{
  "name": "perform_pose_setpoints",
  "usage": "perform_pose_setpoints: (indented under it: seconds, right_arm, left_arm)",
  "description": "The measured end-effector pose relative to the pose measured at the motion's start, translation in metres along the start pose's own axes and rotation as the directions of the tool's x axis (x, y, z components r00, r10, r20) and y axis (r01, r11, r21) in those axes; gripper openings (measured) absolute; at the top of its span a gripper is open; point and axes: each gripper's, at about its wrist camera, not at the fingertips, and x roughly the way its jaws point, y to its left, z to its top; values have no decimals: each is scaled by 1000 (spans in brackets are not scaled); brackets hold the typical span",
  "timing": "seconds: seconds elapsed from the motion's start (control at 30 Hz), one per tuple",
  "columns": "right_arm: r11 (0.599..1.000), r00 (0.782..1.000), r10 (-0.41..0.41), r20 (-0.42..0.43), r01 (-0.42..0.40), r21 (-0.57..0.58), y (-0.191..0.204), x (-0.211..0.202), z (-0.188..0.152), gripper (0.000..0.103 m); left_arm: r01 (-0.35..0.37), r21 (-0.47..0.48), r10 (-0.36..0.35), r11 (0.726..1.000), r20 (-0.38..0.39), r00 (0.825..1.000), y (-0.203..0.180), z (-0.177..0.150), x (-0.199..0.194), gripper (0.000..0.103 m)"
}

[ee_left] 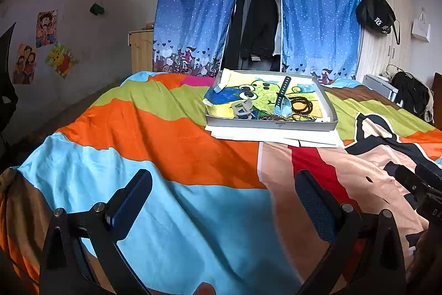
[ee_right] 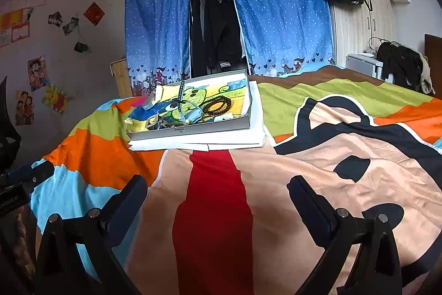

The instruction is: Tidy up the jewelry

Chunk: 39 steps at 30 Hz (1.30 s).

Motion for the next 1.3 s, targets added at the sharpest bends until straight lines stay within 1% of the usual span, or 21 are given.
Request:
perform_pose_setpoints:
  seconds: [1.3]
  right_arm:
    - [1000,1000,0,-7,0,10,-3,1,-2,103]
  left_arm:
    - [0,0,0,1000,-11,1000,2,-3,1,102]
